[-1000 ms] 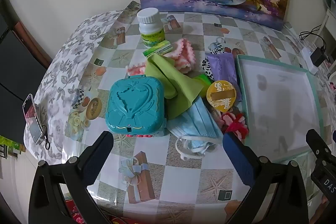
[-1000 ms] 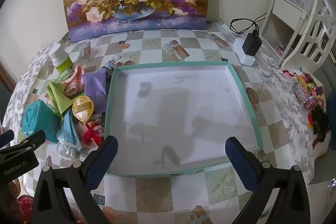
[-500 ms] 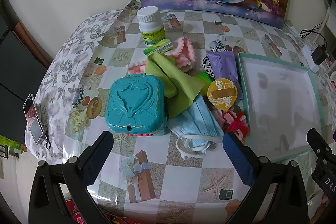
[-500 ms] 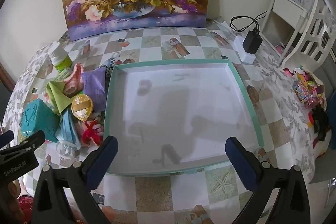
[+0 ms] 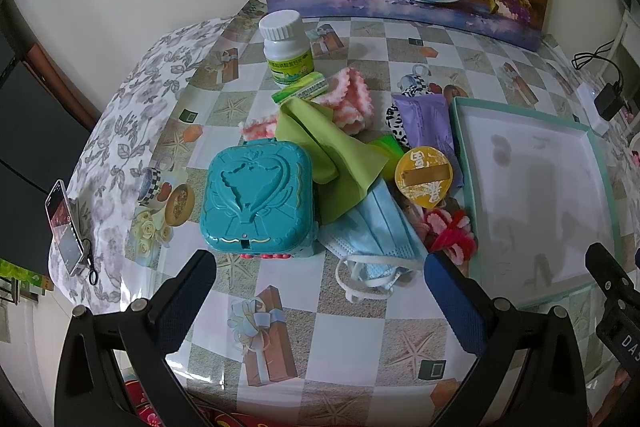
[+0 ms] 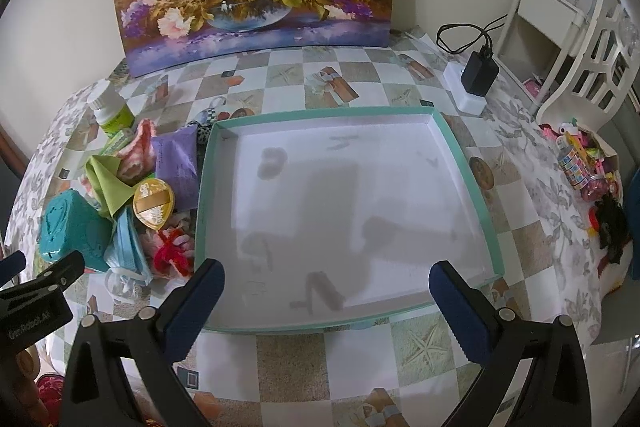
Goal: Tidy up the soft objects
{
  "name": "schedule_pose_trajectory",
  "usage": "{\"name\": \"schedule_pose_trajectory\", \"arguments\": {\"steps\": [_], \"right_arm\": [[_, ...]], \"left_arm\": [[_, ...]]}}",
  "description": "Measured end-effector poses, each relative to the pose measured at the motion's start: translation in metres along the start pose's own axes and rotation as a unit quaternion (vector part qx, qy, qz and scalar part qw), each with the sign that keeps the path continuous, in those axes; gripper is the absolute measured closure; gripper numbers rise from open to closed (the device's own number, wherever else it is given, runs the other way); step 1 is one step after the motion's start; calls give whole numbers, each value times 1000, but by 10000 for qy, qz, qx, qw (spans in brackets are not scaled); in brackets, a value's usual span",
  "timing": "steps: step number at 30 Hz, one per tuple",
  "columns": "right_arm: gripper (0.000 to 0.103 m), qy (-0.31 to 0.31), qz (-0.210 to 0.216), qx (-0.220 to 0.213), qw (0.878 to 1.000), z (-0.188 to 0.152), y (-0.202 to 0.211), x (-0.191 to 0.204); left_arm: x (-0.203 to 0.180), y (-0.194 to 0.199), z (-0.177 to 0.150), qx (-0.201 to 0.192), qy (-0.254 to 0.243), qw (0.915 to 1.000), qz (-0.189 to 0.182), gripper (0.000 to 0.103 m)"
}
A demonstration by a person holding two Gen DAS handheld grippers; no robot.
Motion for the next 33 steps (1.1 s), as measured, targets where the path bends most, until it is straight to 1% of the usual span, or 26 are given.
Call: {"name": "schedule_pose_trajectory", "arguments": {"steps": [9, 16, 22, 26, 33], "right_arm": [[0, -101, 37, 78, 9999, -1, -3, -4], [0, -97, -57, 123, 9999, -1, -5, -4], [0, -41, -121, 172, 9998, 0, -7, -2], [0, -83, -177, 308, 9993, -1, -12, -5], [0, -82, -320, 451, 9984, -3, -18, -3]], "left_arm": [[1, -1, 0, 27, -4, 10000, -19, 0], [-3, 0, 1, 15, -116, 9999, -11, 0], [-7, 4, 1, -59, -223, 9996, -133, 0], [-10, 9, 0, -118, -280, 9990, -329, 0], [-10, 15, 0, -180, -286, 9980, -528, 0]]}}
Point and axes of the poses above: each gripper's, at about its wrist camera, not at the fingertips, and y roughly against the way its jaws point, x to its left, z to its top, the point moved 4 cm from there along -y, roughly the way its jaws point
